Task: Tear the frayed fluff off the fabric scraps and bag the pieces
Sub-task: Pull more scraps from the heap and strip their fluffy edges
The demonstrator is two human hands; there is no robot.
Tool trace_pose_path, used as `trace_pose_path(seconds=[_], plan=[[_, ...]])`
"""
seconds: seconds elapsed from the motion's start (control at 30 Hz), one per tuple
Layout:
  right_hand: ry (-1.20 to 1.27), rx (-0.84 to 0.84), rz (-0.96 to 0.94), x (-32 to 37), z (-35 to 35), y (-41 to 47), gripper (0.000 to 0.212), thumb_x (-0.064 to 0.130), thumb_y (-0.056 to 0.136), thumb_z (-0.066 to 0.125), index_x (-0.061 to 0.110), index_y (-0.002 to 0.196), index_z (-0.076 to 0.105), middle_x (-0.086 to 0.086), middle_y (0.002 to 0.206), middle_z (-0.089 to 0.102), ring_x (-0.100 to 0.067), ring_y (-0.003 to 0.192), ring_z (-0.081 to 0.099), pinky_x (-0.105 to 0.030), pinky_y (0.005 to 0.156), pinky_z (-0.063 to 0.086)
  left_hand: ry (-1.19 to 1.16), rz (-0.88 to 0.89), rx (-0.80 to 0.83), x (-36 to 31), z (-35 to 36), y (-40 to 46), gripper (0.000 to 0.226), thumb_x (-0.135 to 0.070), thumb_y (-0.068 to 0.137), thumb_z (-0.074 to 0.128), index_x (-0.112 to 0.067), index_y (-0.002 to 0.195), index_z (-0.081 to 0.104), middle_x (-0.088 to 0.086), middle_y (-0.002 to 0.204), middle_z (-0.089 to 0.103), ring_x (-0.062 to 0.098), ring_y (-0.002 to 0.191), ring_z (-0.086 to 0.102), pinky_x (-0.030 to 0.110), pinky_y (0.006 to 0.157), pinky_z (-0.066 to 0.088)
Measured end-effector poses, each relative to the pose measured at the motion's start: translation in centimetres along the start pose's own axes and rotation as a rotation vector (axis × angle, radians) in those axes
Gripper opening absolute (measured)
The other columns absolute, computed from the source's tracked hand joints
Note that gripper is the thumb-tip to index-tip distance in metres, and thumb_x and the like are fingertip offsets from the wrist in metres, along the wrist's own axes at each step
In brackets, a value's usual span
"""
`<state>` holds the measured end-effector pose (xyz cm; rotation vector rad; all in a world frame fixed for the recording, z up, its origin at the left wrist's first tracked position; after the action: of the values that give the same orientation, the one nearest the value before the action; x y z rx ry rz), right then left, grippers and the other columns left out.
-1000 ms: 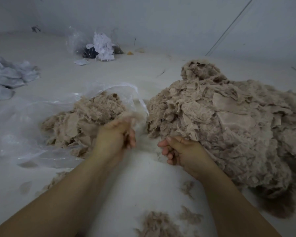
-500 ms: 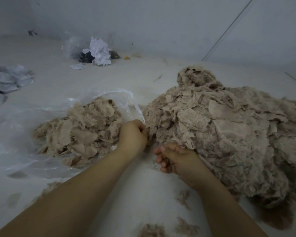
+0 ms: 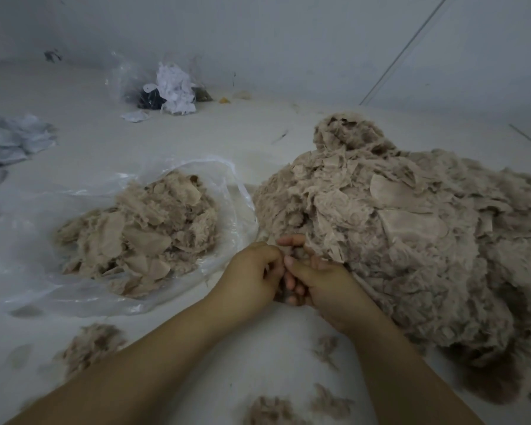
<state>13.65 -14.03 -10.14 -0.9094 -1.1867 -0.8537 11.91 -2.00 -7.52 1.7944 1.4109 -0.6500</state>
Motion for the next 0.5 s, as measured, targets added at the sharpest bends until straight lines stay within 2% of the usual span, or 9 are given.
trace_pose_path(seconds=[0.03, 0.1, 0.2, 0.27, 0.33, 0.37, 0.43, 0.5], plan=[[-0.016, -0.022, 0.019, -0.1, -0.2, 0.1, 0.017, 0.020, 0.100, 0.053, 0.021, 0.109, 0.068, -0.004, 0.062, 0.052, -0.008, 0.048, 0.048, -0.025, 0.050, 0.049, -0.058, -0.029, 0.016, 0.0, 0.1, -0.2, 0.027, 0.001, 0.092, 0.060, -0.013, 0.067, 0.059, -0.013, 0.086, 0.060, 0.008, 0.073, 0.063, 0.008, 0.057, 0.044], [-0.024, -0.072, 0.070, -0.6, -0.5, 0.2, 0.020, 0.024, 0.100, 0.053, 0.020, 0.102, 0.072, -0.006, 0.062, 0.054, -0.009, 0.045, 0.052, -0.026, 0.051, 0.049, -0.148, -0.027, 0.032, -0.3, 0.0, -0.5, 0.030, 0.005, 0.090, 0.061, -0.012, 0.065, 0.058, -0.008, 0.087, 0.063, 0.006, 0.067, 0.063, 0.015, 0.058, 0.047], [0.001, -0.122, 0.131, -1.0, -0.6, 0.4, 0.024, 0.024, 0.101, 0.052, 0.025, 0.096, 0.075, -0.014, 0.072, 0.055, -0.010, 0.046, 0.056, -0.030, 0.057, 0.051, -0.188, -0.061, 0.050, -0.5, -0.1, -1.2, 0.025, 0.008, 0.087, 0.064, -0.007, 0.067, 0.059, 0.002, 0.082, 0.058, 0.010, 0.063, 0.056, 0.028, 0.060, 0.050], [0.026, -0.150, 0.160, -1.1, -0.7, 0.4, 0.022, 0.022, 0.099, 0.055, 0.022, 0.093, 0.076, -0.016, 0.077, 0.055, -0.011, 0.049, 0.058, -0.028, 0.055, 0.053, -0.277, -0.121, 0.087, -0.1, -0.1, -1.7, 0.018, 0.009, 0.088, 0.063, 0.004, 0.070, 0.060, 0.005, 0.080, 0.056, 0.013, 0.058, 0.055, 0.022, 0.051, 0.046], [0.072, -0.151, 0.171, -1.0, -0.6, 0.4, 0.020, 0.018, 0.098, 0.055, 0.017, 0.093, 0.074, -0.016, 0.078, 0.057, -0.010, 0.052, 0.058, -0.025, 0.049, 0.052, -0.416, -0.219, 0.107, 0.3, -0.2, -2.1, 0.021, 0.012, 0.089, 0.059, 0.004, 0.069, 0.059, 0.014, 0.077, 0.057, 0.019, 0.051, 0.054, 0.020, 0.040, 0.040], [0.102, -0.142, 0.169, -1.0, -0.6, 0.3, 0.019, 0.016, 0.099, 0.054, 0.014, 0.094, 0.072, -0.015, 0.076, 0.058, -0.010, 0.052, 0.058, -0.024, 0.048, 0.052, -0.514, -0.278, 0.093, 0.6, -0.3, -2.3, 0.027, 0.013, 0.088, 0.055, 0.000, 0.066, 0.059, 0.019, 0.074, 0.057, 0.022, 0.047, 0.052, 0.021, 0.037, 0.038], [0.147, -0.120, 0.160, -0.8, -0.3, 0.2, 0.019, 0.015, 0.100, 0.051, 0.010, 0.095, 0.069, -0.011, 0.071, 0.061, -0.010, 0.052, 0.057, -0.024, 0.047, 0.052, -0.754, -0.381, 0.001, 1.1, -1.0, -2.5, 0.035, 0.016, 0.085, 0.048, -0.005, 0.060, 0.060, 0.019, 0.064, 0.058, 0.023, 0.042, 0.050, 0.023, 0.036, 0.038], [0.147, -0.098, 0.145, -0.6, -0.2, 0.1, 0.019, 0.016, 0.101, 0.051, 0.012, 0.096, 0.069, -0.007, 0.070, 0.064, -0.011, 0.052, 0.058, -0.023, 0.047, 0.051, -0.909, -0.409, -0.109, 1.4, -1.9, -2.3, 0.026, 0.015, 0.085, 0.045, 0.002, 0.065, 0.056, 0.016, 0.057, 0.056, 0.023, 0.042, 0.051, 0.027, 0.037, 0.042]])
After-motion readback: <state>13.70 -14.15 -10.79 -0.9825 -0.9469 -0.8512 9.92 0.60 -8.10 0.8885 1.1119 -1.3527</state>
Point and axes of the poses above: each hand's wrist, its own y-axis towards the middle knuckle, its own z-axis out of the palm, x = y × z, the point moved 6 cm from there along y, towards the middle knuckle
